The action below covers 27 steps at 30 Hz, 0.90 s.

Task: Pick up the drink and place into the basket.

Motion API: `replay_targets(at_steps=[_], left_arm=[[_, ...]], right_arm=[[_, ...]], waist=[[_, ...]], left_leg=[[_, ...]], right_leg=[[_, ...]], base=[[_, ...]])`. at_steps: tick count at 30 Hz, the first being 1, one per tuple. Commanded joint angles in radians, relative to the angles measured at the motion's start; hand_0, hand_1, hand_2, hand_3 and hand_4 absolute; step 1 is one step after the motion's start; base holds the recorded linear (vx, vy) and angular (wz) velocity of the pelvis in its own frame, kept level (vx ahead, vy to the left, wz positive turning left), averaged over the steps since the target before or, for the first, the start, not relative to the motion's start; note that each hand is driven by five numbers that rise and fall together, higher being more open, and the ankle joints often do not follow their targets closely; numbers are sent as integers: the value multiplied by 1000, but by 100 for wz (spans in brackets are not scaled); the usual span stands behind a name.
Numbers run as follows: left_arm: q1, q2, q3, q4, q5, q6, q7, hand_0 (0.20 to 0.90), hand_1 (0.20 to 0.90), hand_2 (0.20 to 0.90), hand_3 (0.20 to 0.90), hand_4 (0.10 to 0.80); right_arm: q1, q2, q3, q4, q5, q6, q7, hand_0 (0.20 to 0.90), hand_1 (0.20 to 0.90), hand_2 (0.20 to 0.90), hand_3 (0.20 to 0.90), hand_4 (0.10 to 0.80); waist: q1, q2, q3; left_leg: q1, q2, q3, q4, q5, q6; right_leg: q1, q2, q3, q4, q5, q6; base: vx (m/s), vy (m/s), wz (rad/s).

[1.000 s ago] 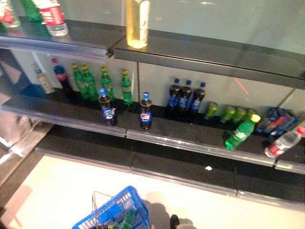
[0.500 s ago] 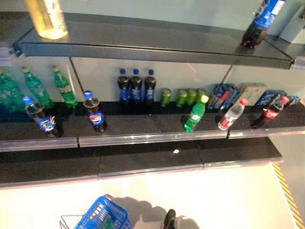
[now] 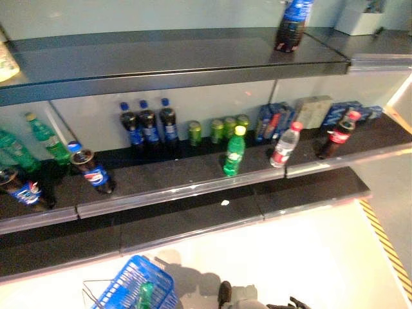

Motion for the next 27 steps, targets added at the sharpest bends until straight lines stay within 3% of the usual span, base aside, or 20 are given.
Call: replay_targets(at_steps=[1,3,8,9,11,13,15,16,18,19,20,21,22,23,24,25,27], left_arm=[[90,0,24,45,-131,-9,66,300,300,300,200,100],[92,1,35,57,-161,-8,75,300,300,300,200,100],[109,-11,68,89,-186,-44,55,300,300,300,200,100],[113,-12,73,88,-184,-49,49,300,300,300,200,100],[120,-11,82,83,-177,-57,39,300,300,300,200,100],[110,-3,97,79,-178,-54,48,300,300,300,200,100],[108,1,99,73,-187,-55,61,300,300,300,200,100],[106,4,100,79,-197,-63,64,300,300,300,200,100],[103,7,112,86,-194,-76,54,300,300,300,200,100],[98,9,117,89,-182,-91,41,300,300,300,200,100],[98,12,113,89,-188,-98,35,300,300,300,200,100],[101,16,95,84,-210,-108,21,300,300,300,200,100],[97,15,94,85,-210,-114,17,300,300,300,200,100],[91,14,87,88,-218,-123,14,300,300,300,200,100],[80,13,76,90,-234,-135,15,300,300,300,200,100],[67,19,67,89,-240,-135,14,300,300,300,200,100],[45,33,41,89,-215,-136,5,300,300,300,200,100]], right_arm=[[-27,-23,18,-15,-41,18,8,900,900,900,900,800],[-42,-21,32,-12,-44,28,9,900,900,900,900,800],[-69,-1,66,-27,-41,56,-5,900,900,900,900,800],[-69,2,73,-36,-38,60,-9,900,900,900,900,800],[-69,12,84,-56,-26,64,-23,900,900,900,900,800],[-69,33,93,-70,-16,59,-38,900,900,900,900,800],[-72,47,100,-64,-20,50,-37,900,900,900,900,800],[-74,57,105,-62,-17,51,-41,900,900,900,900,800],[-76,71,105,-53,-12,54,-38,900,900,900,900,800],[-69,78,101,-47,-34,28,-19,900,900,900,900,800],[-66,79,98,-46,-41,22,-14,900,900,900,900,800],[-66,82,98,-40,-43,21,-14,900,900,900,900,800],[-66,82,100,-40,-36,25,-17,900,900,900,900,800],[-66,82,99,-35,-32,26,-16,900,900,900,900,800],[-69,84,92,-21,-38,14,-9,900,900,900,900,800],[-75,85,89,-9,-45,-5,-4,900,900,900,900,800],[-79,79,98,-6,14,-35,-23,900,900,900,900,800]], waist=[[35,23,17],[56,31,18],[139,54,34],[152,59,35],[173,59,37],[174,49,21],[175,38,7],[181,22,3],[193,3,-7],[193,15,-13],[188,25,-14],[177,29,-13],[173,25,-10],[169,30,-10],[163,46,-9],[155,59,0],[124,50,24]], left_leg=[[-109,-84,-43,-54,46,110],[-120,-112,-80,-92,49,116],[-255,-172,-134,-179,183,87],[-282,-182,-122,-186,205,84],[-324,-212,-37,-167,213,96],[-334,-222,78,-126,176,133],[-311,-226,85,-129,150,162],[-295,-241,62,-135,138,177],[-275,-244,51,-140,120,203],[-225,-213,22,-167,114,213],[-206,-194,12,-174,112,212],[-180,-181,-14,-180,107,208],[-164,-186,-33,-183,104,209],[-152,-177,-50,-183,102,206],[-130,-150,-70,-184,94,197],[-108,-129,-93,-189,84,188],[-78,-118,-158,-182,42,173]], right_leg=[[158,10,-79,91,-143,147],[162,28,-63,88,-145,149],[228,93,-16,76,-187,137],[244,107,-13,78,-197,134],[272,132,-18,98,-228,125],[277,152,-46,169,-251,124],[273,161,-52,229,-262,126],[285,158,-47,299,-240,149],[276,167,-32,447,-87,224],[221,177,-45,659,37,290],[191,182,-53,734,58,302],[126,174,-60,786,66,309],[114,117,-77,771,26,301],[99,45,-95,742,1,287],[60,-55,-109,695,-17,269],[12,-112,-110,637,-12,258],[-30,-155,-72,378,-5,248]], base=[[148,-194,-124],[158,-152,-121],[248,-175,-26],[264,-204,9],[285,-243,-15],[335,-255,3],[320,-185,-5],[314,-167,-27],[324,-194,-20],[318,-207,-2],[363,-273,0],[263,-218,1],[275,-249,15],[227,-273,25],[221,-384,21],[226,-547,20],[236,-652,55]])
